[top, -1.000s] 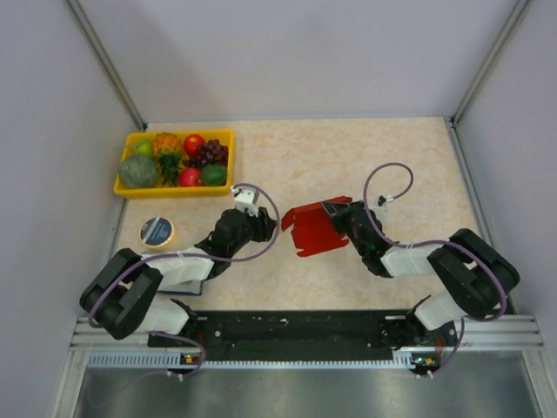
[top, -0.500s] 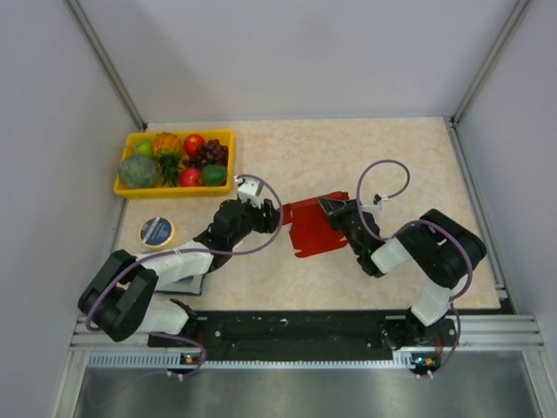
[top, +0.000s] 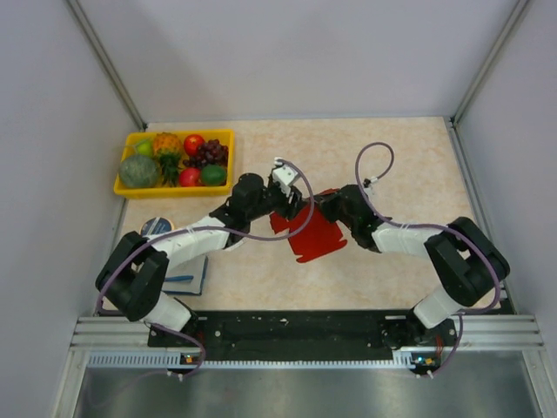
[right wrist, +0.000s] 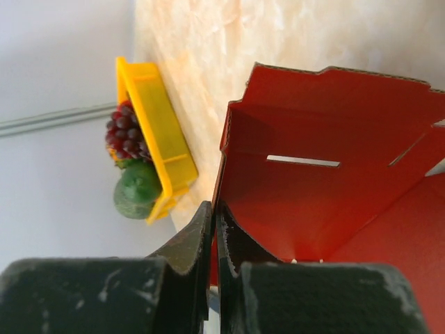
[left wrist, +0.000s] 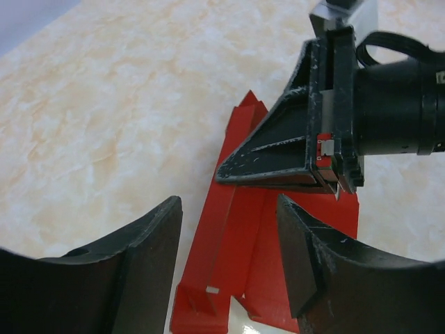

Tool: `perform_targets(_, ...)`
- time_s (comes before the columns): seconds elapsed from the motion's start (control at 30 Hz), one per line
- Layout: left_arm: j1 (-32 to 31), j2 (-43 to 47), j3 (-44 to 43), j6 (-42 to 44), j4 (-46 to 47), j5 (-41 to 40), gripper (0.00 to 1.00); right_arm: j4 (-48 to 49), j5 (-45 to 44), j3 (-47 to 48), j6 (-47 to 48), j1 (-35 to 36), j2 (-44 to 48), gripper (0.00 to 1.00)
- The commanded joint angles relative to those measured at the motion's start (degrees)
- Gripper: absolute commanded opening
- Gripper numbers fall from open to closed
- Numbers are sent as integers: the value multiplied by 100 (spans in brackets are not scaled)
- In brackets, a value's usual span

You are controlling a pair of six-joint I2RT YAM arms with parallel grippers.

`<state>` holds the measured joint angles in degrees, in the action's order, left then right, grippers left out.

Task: Fold the paper box

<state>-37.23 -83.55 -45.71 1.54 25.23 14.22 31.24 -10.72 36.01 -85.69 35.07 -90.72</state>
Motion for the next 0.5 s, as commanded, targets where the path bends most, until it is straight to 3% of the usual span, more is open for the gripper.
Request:
perform_targets(0.0, -187, -538, -578, 847, -500, 512, 61, -2772, 281, 451, 70, 26, 388, 0)
perform_targets(0.2, -267, -812, -720, 1094, -651, 327, 60, -3441, 693, 811, 264, -105, 458, 1)
perform_targets(0.47, -267, -953, -675, 1226, -1010, 1196, 60, -3581, 967, 925, 351, -158, 678, 2)
